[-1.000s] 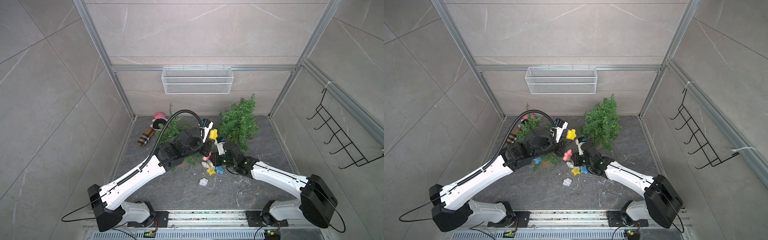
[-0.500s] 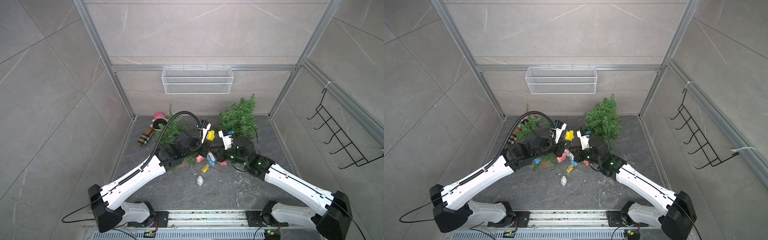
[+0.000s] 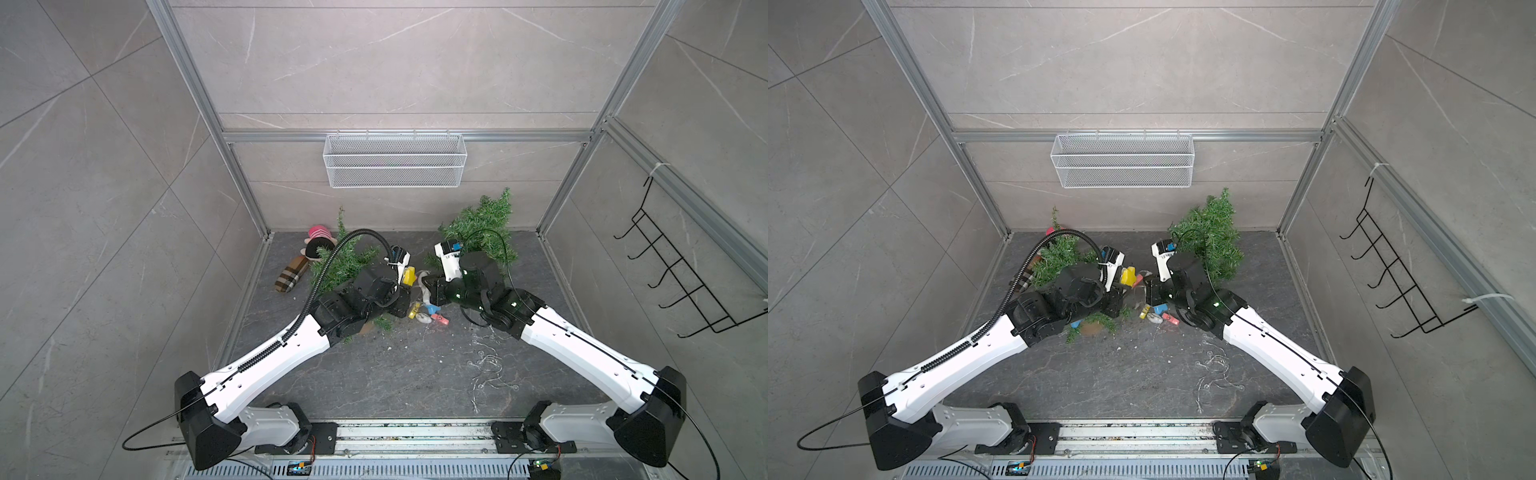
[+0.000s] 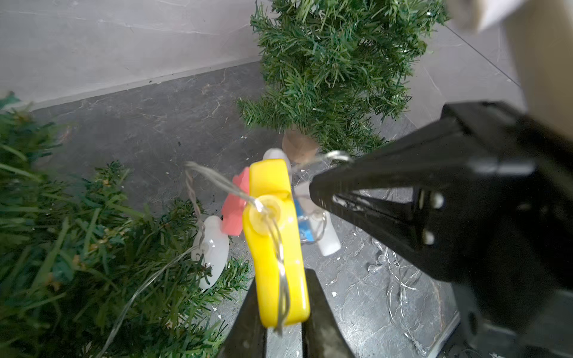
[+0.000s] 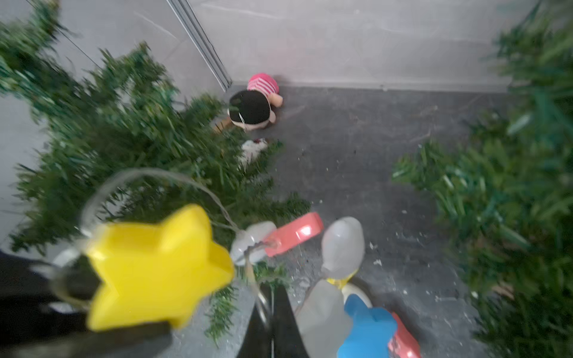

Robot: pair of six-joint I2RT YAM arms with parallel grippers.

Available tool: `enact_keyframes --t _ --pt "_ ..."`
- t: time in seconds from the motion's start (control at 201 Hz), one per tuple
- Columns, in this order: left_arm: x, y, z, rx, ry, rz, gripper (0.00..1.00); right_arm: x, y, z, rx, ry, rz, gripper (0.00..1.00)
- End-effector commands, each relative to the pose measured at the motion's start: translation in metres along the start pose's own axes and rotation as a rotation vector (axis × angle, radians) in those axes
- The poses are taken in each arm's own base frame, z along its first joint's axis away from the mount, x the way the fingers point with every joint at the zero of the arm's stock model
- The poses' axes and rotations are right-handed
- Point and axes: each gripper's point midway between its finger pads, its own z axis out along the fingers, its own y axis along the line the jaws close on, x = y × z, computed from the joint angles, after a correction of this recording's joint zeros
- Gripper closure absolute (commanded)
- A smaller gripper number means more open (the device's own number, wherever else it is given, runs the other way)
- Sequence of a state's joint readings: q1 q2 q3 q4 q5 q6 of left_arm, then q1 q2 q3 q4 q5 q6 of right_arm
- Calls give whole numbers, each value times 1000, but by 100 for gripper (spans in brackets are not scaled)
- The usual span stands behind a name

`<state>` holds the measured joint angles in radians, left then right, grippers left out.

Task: Wrap string light around the christmas tree
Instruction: Adjust the light string at the center of the board.

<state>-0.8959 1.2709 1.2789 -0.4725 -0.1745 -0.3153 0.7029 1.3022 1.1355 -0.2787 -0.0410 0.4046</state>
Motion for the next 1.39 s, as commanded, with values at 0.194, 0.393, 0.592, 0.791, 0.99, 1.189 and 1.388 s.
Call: enact_keyframes --t 0.194,0.393,0.592,0.791,0.99,1.189,1.388 --pt "-93 -39 -53 170 -249 64 100 67 -22 21 -22 95 130 65" --pt "-109 -42 -61 161 -265 109 100 97 -34 30 -1 138 94 87" --pt "-102 -44 -47 167 -230 116 100 124 -8 16 -143 174 25 60" --pt "-102 -45 -49 169 -223 122 100 138 -11 12 -112 209 -47 42" --pt "-96 -42 -47 164 -211 119 100 133 0 39 -146 247 -118 39" --pt "-91 -44 -41 174 -195 119 100 146 -4 62 -144 272 -170 51" --pt "-89 -44 -35 166 -183 124 100 149 5 64 -196 285 -166 59"
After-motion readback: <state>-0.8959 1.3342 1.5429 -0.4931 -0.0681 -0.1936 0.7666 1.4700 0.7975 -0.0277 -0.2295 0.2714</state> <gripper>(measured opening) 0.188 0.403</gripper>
